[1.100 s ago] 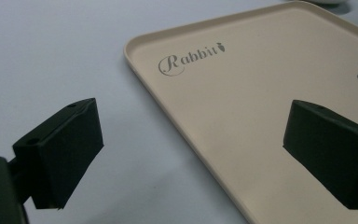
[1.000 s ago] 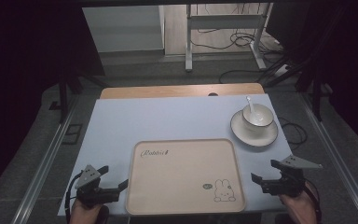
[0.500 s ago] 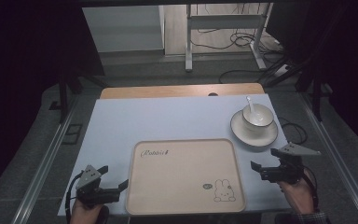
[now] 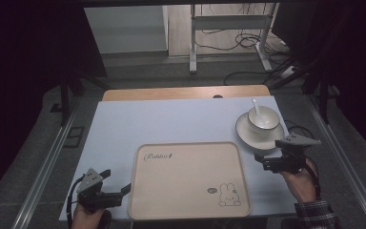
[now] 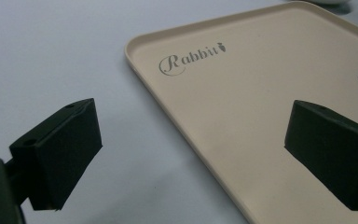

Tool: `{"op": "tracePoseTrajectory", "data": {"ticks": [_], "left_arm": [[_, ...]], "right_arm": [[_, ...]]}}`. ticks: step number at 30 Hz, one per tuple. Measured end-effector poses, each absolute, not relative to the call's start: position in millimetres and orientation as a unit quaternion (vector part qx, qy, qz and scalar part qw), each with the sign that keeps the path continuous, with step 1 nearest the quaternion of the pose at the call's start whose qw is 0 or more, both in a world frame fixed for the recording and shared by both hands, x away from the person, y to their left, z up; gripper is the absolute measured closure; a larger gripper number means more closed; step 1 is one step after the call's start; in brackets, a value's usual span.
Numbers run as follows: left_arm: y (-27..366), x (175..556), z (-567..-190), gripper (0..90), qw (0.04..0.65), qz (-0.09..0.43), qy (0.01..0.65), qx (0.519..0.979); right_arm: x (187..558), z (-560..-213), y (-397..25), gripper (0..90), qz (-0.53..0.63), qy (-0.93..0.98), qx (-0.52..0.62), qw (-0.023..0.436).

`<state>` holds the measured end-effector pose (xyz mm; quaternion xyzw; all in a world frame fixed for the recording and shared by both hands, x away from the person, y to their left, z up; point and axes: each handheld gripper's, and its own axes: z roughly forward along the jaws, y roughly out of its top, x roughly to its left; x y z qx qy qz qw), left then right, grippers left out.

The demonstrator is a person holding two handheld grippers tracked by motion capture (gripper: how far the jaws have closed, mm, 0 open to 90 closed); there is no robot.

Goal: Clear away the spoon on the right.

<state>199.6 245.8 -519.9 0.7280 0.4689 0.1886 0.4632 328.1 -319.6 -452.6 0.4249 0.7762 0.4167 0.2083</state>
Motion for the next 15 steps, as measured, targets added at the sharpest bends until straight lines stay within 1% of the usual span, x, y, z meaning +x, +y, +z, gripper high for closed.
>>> {"op": "tracePoseTrajectory", "data": {"ticks": [8, 15], "left_arm": [[246.3, 200.4, -520.0, 3.5, 0.463, 0.185, 0.471, 0.728], [246.5, 200.7, -520.1, 3.5, 0.462, 0.184, 0.473, 0.727]], "right_arm": [[350.9, -447.2, -321.6, 0.6, 0.416, 0.767, 0.434, 0.223], [370.6, -445.2, -321.9, 2.2, 0.410, 0.763, 0.450, 0.217]]}}
